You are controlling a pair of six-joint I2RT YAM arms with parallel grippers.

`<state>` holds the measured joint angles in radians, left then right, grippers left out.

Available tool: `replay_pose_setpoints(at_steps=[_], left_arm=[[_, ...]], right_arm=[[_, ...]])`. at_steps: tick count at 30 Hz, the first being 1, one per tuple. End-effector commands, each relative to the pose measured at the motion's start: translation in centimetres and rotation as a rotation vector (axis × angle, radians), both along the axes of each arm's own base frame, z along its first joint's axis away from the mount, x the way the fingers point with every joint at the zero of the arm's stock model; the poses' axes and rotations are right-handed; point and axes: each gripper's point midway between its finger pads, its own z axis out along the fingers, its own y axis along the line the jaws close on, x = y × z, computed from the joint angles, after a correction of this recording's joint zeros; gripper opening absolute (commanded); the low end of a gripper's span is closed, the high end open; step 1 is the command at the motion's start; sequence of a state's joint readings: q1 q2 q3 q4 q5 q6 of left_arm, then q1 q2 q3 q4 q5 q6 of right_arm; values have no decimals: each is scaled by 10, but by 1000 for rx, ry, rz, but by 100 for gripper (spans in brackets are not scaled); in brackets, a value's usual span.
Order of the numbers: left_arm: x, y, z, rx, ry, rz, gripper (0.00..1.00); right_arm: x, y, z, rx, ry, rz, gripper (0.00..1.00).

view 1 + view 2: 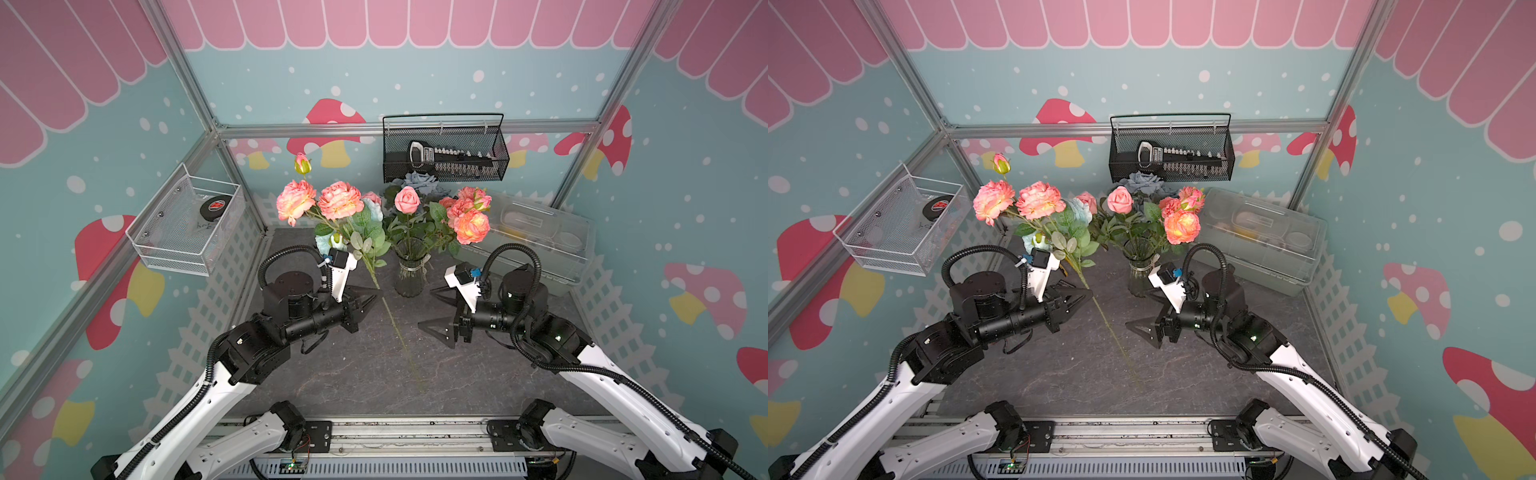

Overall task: Pick out pink flowers from the vase
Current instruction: Place the flower at the center of the board.

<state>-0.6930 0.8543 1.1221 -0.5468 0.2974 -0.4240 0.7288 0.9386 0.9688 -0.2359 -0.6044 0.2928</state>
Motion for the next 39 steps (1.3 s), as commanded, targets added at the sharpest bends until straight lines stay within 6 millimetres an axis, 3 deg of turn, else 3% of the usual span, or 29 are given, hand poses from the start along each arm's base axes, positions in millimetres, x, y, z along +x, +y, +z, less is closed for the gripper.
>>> replay_pose_setpoints(at_steps=[1,6,13,19,27,29,34,36,39], left_arm=[[-21,-7,20,-83,-37,-91,0],[-32,-18,23,-74,-65,-139,0],[-28,-27,28,-66,-97,-151,0],[-18,-31,28,-43,-125,-134,0],[-10,-38,32,-31,-146,-132,0],[-5,-36,34,-23,-161,-103,14],[12,-28,36,3,-181,-1,84],[17,-27,34,15,-184,23,96],[23,-23,32,30,-190,62,99]], right_arm=[[-26,10,-10,-26,17,101,96],[-34,24,-33,-80,53,129,89],[-39,34,-49,-120,67,138,74],[-34,32,-52,-131,60,102,47],[-27,27,-55,-166,37,53,2],[-22,21,-47,-164,-4,11,0],[-9,-8,-11,-137,-162,-142,0],[-3,-23,4,-134,-219,-215,0],[8,-49,28,-121,-291,-360,0]])
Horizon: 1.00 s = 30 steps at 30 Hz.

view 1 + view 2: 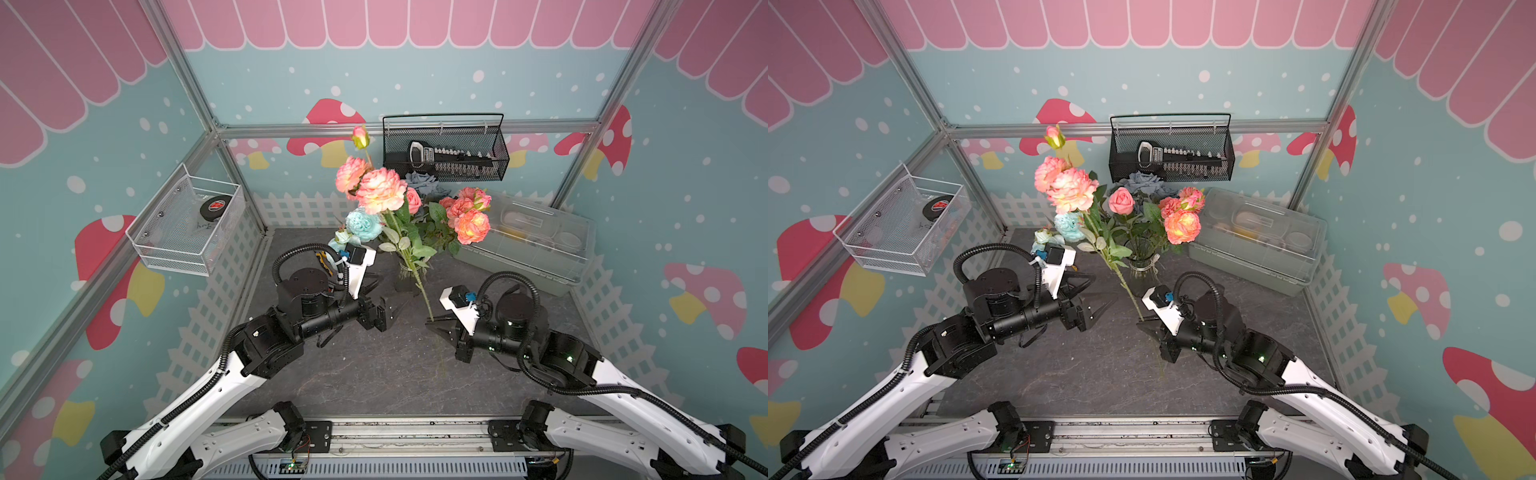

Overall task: Pick out pink flowers from the vase
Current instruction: Place the flower at the center of the board.

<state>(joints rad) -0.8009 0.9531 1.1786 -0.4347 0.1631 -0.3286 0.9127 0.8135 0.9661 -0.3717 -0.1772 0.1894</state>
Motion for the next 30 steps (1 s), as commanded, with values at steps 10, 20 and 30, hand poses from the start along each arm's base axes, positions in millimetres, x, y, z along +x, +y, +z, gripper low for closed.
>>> replay_pose_setpoints(at_steps=[10,20,30], left_arm=[[12,22,22,-67,-155,137,99],[12,-30,-13,30,-298,81,99],[22,-50,-39,54,-382,114,99]], right_arm=[[68,-147,62,-59,-240,-872,0],[126,-202,0,-92,49,-1133,0],[195,-182,-117,-120,369,-1007,0]])
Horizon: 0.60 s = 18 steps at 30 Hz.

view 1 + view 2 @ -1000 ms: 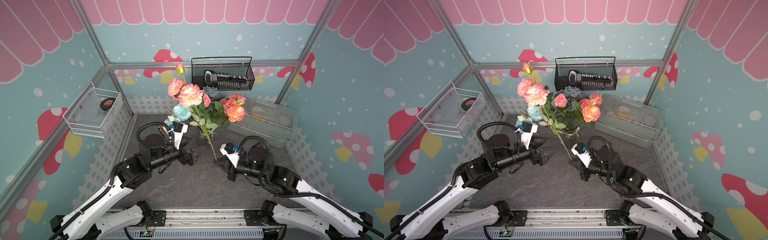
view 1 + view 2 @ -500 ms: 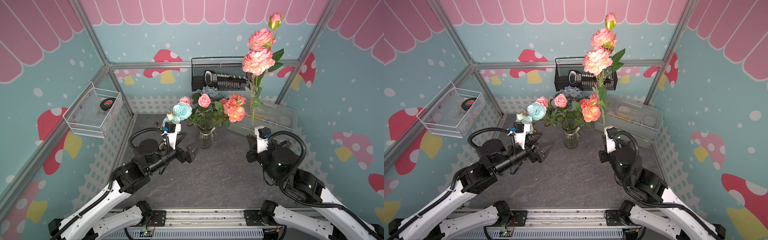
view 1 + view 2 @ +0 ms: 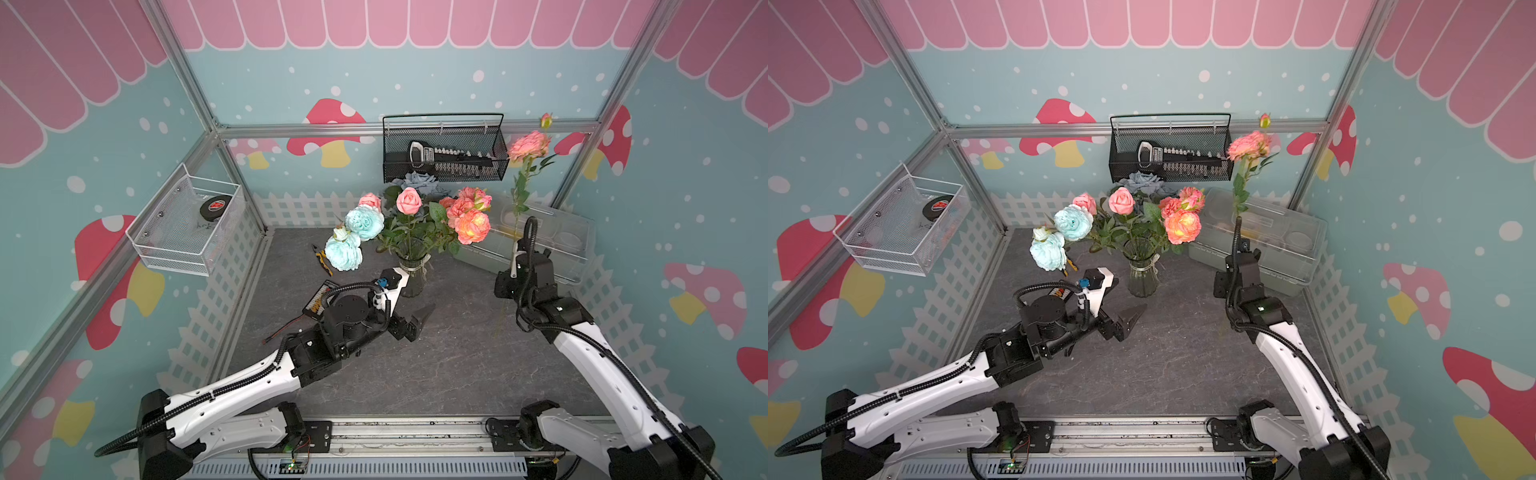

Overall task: Pick out pink flowers from the vase
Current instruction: Place the flower at the center of the board.

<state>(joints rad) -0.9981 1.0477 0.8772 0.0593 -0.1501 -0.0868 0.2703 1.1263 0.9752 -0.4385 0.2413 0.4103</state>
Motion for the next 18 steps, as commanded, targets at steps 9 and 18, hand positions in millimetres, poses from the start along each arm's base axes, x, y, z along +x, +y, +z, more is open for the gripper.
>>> replay_pose_setpoints(at_steps=[9,18], left_arm=[[21,-32,-7,107,-228,81,98],[48,-46,-12,127,-255,185,99]], right_arm=[[27,85,-89,230,138,321,0],[33,124,-139,184,268,427,0]])
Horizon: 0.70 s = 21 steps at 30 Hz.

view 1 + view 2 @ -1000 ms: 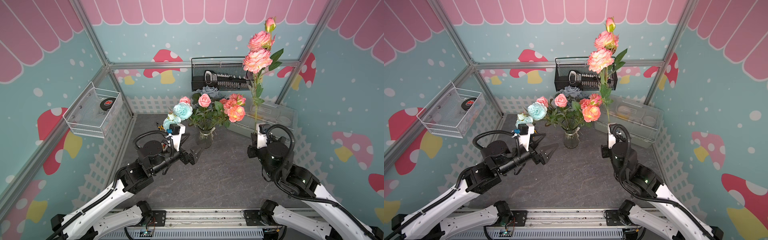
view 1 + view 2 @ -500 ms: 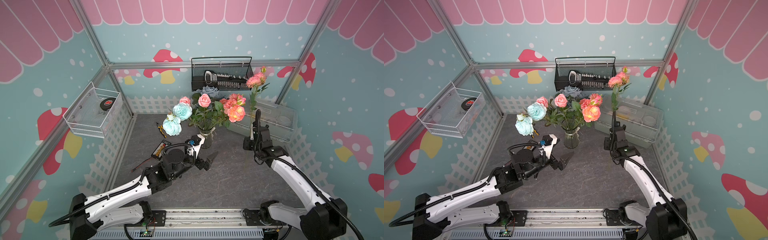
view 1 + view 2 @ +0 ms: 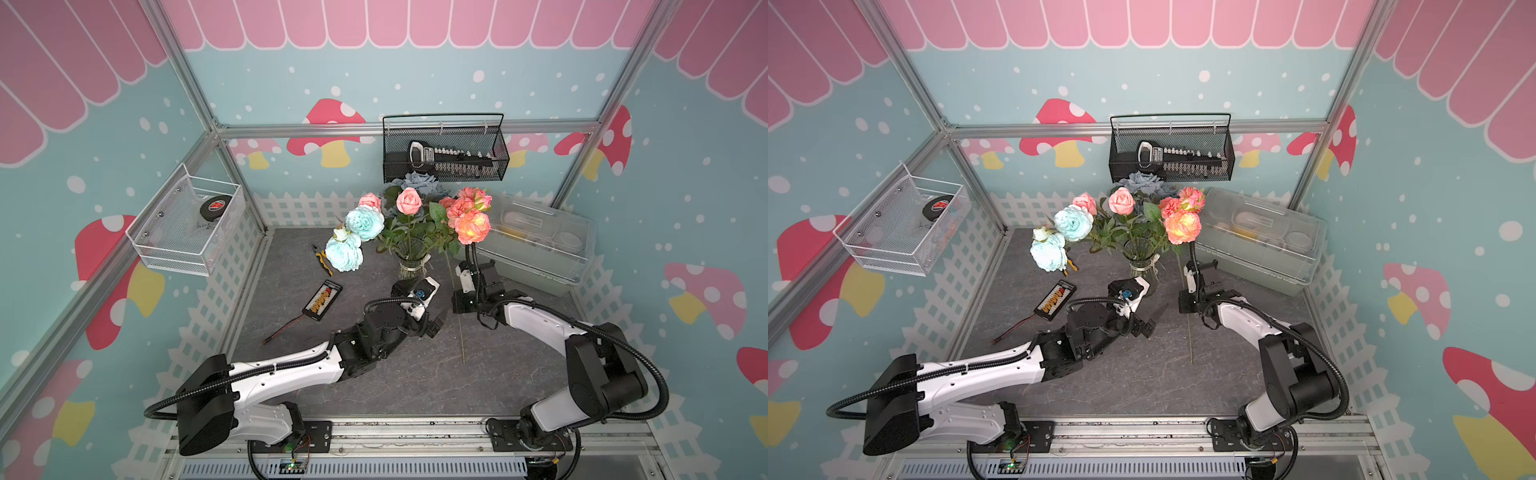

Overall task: Pick out pink flowers from the vase
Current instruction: Place the flower at the center of the board.

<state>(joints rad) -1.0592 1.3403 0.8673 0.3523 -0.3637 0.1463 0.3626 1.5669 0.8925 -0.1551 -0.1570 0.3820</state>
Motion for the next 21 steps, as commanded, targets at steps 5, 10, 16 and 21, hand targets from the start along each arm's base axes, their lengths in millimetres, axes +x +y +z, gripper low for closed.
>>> replay_pose_setpoints(at_steps=[5,10,16,21], left_arm=[[25,-4,32,-48,-94,114,99],[47,2,34,-69,-127,221,98],[65,3,37,-78,-163,276,99],[77,2,38,-85,-196,307,98]], right_arm=[[32,3,-14,-54,12,-35,0],[33,0,-29,-75,58,-63,0],[11,-5,-38,-84,92,-84,0],[-2,-11,-41,-89,98,-93,0]])
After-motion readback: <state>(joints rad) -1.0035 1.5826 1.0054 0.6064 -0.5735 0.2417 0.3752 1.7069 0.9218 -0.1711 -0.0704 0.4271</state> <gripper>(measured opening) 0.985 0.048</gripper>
